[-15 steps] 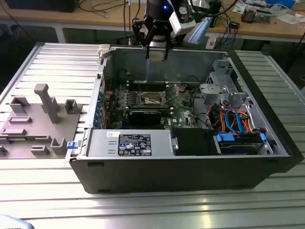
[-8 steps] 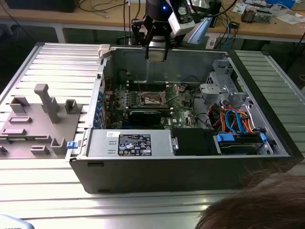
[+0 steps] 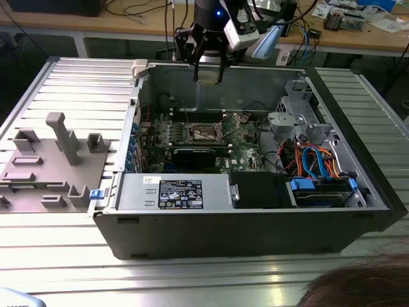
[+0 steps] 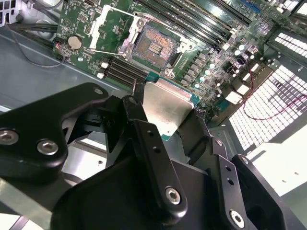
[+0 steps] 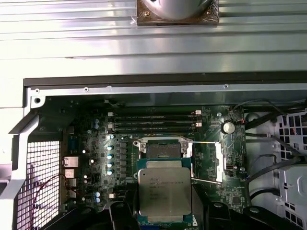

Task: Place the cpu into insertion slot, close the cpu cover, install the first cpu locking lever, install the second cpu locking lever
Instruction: 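Place the cpu into insertion slot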

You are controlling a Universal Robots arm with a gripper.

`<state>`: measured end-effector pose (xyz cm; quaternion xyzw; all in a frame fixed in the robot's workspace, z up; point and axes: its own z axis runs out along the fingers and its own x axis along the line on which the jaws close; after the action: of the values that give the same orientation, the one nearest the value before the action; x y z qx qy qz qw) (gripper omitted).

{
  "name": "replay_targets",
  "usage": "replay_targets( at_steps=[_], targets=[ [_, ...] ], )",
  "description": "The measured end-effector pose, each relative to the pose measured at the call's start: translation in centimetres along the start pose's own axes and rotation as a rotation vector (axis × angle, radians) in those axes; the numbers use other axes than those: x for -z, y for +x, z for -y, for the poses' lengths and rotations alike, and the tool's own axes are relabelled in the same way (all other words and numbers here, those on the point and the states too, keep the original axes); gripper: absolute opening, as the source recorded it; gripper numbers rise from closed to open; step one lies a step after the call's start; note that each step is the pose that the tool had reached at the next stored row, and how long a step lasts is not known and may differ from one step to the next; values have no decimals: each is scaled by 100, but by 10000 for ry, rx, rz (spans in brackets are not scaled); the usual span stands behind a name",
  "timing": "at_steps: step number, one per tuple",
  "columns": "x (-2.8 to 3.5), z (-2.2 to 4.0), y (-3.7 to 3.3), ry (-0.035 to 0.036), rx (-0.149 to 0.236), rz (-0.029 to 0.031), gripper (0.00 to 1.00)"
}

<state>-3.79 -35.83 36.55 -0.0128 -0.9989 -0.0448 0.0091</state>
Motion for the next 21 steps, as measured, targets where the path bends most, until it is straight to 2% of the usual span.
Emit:
replay_targets(
  at_steps=[3,5,9,11,21],
  targets=[
    [-6,1,1,-1,0,0,54],
    [-45,4,9,-1,0,0,54],
    [-52,5,10,0,0,0,54],
    [-118,11,8,-1,0,0,54],
    [-141,13,8,0,0,0,54]
  ],
)
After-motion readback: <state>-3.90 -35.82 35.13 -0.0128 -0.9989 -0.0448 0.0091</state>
